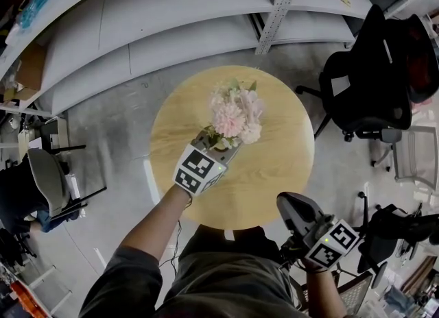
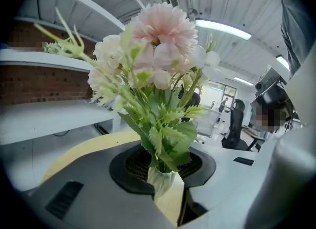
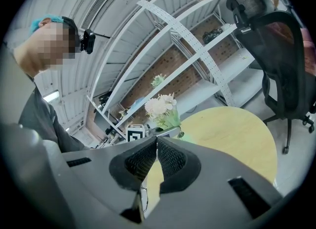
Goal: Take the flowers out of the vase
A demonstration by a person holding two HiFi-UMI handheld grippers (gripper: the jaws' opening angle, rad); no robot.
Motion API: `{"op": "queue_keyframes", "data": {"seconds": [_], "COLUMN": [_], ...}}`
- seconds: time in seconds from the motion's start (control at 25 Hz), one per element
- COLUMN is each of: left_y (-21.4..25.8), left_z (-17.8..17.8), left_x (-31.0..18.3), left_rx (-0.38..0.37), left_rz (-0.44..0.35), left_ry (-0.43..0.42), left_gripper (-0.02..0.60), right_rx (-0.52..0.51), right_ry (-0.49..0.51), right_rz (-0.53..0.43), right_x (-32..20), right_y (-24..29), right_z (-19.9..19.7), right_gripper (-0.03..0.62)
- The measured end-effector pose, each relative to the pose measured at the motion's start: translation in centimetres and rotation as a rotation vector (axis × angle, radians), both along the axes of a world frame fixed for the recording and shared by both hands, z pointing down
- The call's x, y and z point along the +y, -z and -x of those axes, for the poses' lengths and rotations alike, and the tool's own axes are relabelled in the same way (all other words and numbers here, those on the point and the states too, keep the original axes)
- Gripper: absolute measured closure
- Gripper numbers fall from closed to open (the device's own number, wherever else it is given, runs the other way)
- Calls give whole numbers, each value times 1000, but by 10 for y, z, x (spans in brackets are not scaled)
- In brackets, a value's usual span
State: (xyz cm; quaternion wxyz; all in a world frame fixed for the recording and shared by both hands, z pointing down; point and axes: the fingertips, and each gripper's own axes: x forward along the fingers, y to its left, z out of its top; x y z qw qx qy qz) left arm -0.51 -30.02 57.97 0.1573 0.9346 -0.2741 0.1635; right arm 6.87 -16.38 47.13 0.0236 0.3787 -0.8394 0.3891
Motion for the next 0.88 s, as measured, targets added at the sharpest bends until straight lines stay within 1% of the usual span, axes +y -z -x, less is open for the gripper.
{"op": "queue_keyframes", "data": {"seconds": [0.28, 0.48, 0.64, 0.88], "left_y": [20, 42, 72, 132], "left_z": [3, 5, 8, 11], "left_x": [4, 2, -1, -2], "left_rx": [16, 22, 32, 39], "left_rz": [-19, -39, -71, -125], "left_ry": [8, -2, 3, 3], "left_gripper": [479, 486, 491, 494], "right_rx": [-11, -22, -38, -74], "right_ry": [5, 22, 28, 28], "right_rz": [-26, -59, -91, -153], "right_x": [-1, -3, -6, -16], "right_y": [9, 18, 30, 58], "right_z": [5, 13, 18, 19], "right_gripper": [577, 577, 579, 577]}}
